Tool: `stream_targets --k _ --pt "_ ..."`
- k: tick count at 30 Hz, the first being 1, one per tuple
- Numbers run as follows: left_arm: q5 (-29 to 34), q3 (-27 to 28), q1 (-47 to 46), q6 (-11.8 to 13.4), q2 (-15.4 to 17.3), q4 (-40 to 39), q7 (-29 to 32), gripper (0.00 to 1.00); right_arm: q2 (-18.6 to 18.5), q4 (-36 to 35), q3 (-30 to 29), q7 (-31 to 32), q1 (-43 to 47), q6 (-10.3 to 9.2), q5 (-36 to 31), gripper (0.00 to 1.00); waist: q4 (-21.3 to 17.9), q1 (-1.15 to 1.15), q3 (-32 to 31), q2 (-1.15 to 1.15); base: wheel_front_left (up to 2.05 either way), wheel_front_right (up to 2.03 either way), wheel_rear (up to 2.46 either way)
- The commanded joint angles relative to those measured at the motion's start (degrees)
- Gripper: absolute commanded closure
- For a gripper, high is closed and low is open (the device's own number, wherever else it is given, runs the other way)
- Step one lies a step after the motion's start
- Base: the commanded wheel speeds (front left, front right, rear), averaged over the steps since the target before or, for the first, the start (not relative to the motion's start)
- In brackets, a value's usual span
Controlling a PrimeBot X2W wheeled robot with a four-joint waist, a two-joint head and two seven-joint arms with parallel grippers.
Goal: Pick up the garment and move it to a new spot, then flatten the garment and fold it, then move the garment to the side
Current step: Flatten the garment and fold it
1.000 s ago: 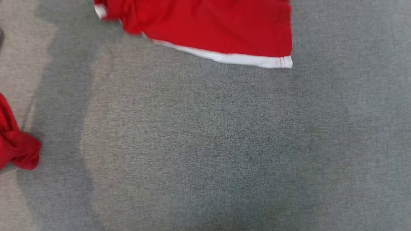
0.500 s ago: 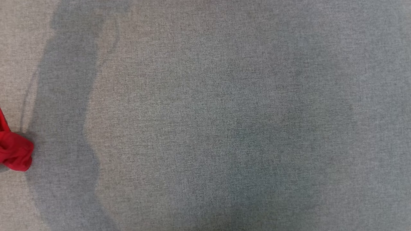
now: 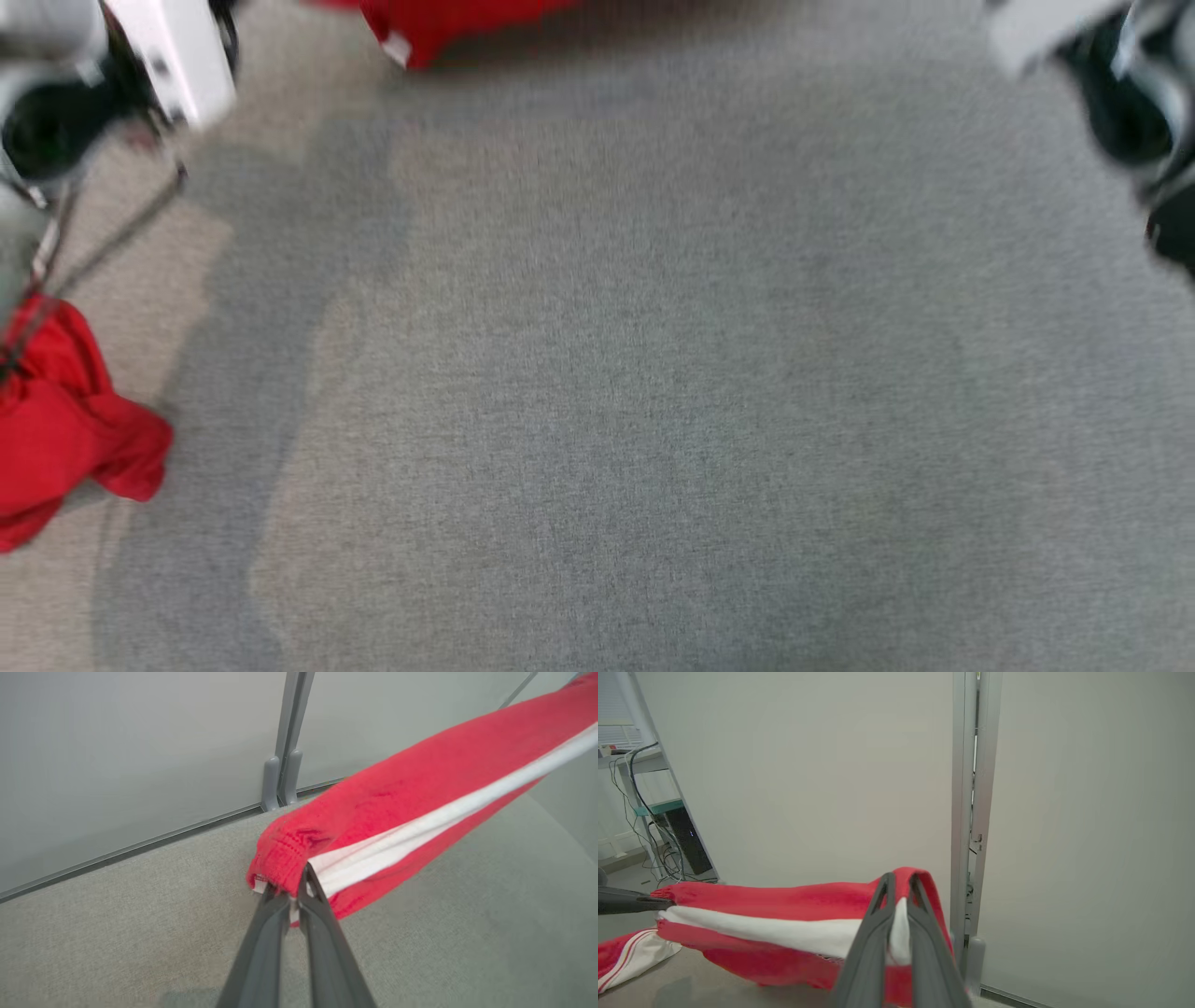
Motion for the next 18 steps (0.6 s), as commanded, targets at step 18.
stream_targets --k 18 --pt "-14.9 -12.3 27.0 0.3 6.5 -13.8 9.7 1.0 -12.8 -13.9 12.1 19.0 30.7 -0.01 15.8 1.0 0.5 0.0 -22.3 0.0 0.0 0.0 0.0"
